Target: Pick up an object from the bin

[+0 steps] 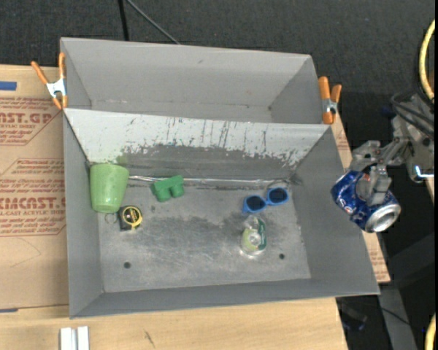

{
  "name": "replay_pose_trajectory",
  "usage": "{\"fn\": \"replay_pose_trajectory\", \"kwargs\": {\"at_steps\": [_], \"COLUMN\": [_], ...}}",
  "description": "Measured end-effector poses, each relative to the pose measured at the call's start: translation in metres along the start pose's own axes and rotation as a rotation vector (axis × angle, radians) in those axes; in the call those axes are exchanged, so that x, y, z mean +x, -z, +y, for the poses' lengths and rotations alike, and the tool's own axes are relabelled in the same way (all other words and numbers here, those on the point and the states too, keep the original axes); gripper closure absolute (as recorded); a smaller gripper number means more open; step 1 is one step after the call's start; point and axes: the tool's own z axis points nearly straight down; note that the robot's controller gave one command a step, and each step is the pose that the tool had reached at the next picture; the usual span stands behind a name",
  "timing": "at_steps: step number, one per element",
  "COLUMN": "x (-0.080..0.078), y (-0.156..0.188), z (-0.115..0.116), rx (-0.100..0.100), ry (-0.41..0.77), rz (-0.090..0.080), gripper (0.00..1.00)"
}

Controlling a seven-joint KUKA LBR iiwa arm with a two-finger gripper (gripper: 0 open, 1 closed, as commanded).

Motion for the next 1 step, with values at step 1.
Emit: {"fn": "replay_pose_trajectory", "kwargs": {"at_steps": [1], "x": [-0.0319], "y": [0.0212], "z": [0.0274], "rx": [-0.003], "ry": [0.126], "rz": [0.005], "gripper": [1.00]}}
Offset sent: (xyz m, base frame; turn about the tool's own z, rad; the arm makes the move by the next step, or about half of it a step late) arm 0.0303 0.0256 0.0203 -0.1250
